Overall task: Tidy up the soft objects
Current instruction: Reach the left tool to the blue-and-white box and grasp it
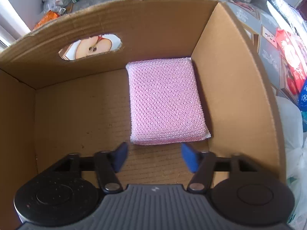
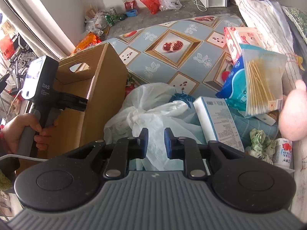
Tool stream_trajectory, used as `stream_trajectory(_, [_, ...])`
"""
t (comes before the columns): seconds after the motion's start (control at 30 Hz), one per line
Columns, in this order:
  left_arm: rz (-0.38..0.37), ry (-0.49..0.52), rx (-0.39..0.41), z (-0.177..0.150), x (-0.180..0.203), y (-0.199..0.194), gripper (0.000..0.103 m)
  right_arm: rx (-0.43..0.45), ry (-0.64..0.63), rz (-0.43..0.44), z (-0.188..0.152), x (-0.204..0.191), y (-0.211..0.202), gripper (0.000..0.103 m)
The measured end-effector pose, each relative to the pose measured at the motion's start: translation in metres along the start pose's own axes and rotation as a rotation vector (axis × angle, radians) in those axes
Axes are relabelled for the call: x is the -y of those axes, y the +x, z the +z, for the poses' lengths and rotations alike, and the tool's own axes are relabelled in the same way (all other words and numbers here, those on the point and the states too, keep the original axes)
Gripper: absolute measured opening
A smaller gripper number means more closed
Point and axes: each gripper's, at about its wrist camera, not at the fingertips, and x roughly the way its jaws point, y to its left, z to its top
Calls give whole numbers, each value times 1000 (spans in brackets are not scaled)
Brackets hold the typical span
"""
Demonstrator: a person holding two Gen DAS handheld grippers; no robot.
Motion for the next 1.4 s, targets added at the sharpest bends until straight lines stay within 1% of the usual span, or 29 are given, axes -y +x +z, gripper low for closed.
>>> stream_trajectory(0.03, [11,-4,-2,-3,1,-4,80,-4,4,1,-2,3,0,18])
stream_trajectory(0.1, [32,-21,-16,-8,0,-11,84,-7,9,-1,-5,11,-3,19])
stream_trajectory(0.17, [68,-51,-35,-15,-5,-22,85,1,10,-4,-8,20,-9,21])
stream_trajectory(0.23, [131,-86,-27,-23,-7,-37,85,12,6,7,-12,30,-14,24])
stream_trajectory(0.33, [219,-133,10,-35,-3,-72,85,5,0,23,-16,50,-15,26])
stream_trajectory(0.37, [238,-153,31,-33,-1,-85,85,-1,2,23,-15,57,-15,26])
stream_trajectory(0.43, [249,-187,82,-34,6,-111,85,1,11,29,-14,71,-16,26])
stream_trajectory(0.47, [240,-199,105,-33,9,-124,85,3,9,32,-14,77,-16,27])
stream_trajectory(0.5, [218,-207,125,-30,7,-135,85,4,1,34,-13,82,-16,29])
stream_trajectory(0.53, [185,-208,140,-24,17,-141,84,5,-13,38,-12,86,-14,29])
stream_trajectory(0.6, [93,-190,159,-16,41,-151,82,-3,-53,43,-10,90,-8,32])
stream_trajectory(0.67, [8,-162,157,-10,71,-154,77,-3,-104,41,-7,92,1,34])
stream_trajectory(0.7, [-29,-148,146,-5,86,-151,70,-11,-128,44,-5,92,8,39])
stream_trajectory(0.73, [-59,-139,130,-1,99,-146,60,-22,-152,40,-4,91,14,42])
stream_trajectory(0.8, [-118,-125,102,-1,124,-138,53,-37,-202,33,-2,90,25,47])
stream_trajectory(0.83, [-148,-120,86,0,131,-130,50,-52,-223,34,-3,90,32,49])
stream_trajectory(0.9, [-201,-114,56,1,151,-120,48,-101,-248,29,-4,90,47,56])
stream_trajectory(0.93, [-229,-115,36,2,159,-116,47,-111,-254,27,-6,91,52,59])
stream_trajectory(0.97, [-252,-122,17,-2,167,-111,46,-112,-256,28,-7,93,55,63])
stream_trajectory(1.03, [-294,-132,-9,-1,176,-100,44,-105,-235,53,-7,100,56,63])
stream_trajectory(1.1, [-312,-127,-23,0,189,-89,45,-95,-175,87,-6,111,52,59])
stream_trajectory(1.17, [-341,-111,-55,2,197,-82,45,-86,-104,116,-4,125,46,55])
stream_trajectory(1.2, [-358,-102,-80,6,202,-73,48,-76,-72,125,-4,130,43,54])
stream_trajectory(1.23, [-371,-95,-105,8,208,-66,55,-65,-49,131,-4,135,39,54])
stream_trajectory(1.27, [-382,-87,-126,9,214,-60,60,-55,-31,134,-4,140,36,52])
stream_trajectory(1.3, [-392,-75,-144,10,220,-54,63,-48,-20,134,-5,142,33,51])
stream_trajectory(1.33, [-393,-65,-156,11,226,-47,62,-38,-11,133,-5,145,30,49])
stream_trajectory(1.4, [-391,-47,-172,13,238,-38,63,-33,-7,111,-8,149,26,38])
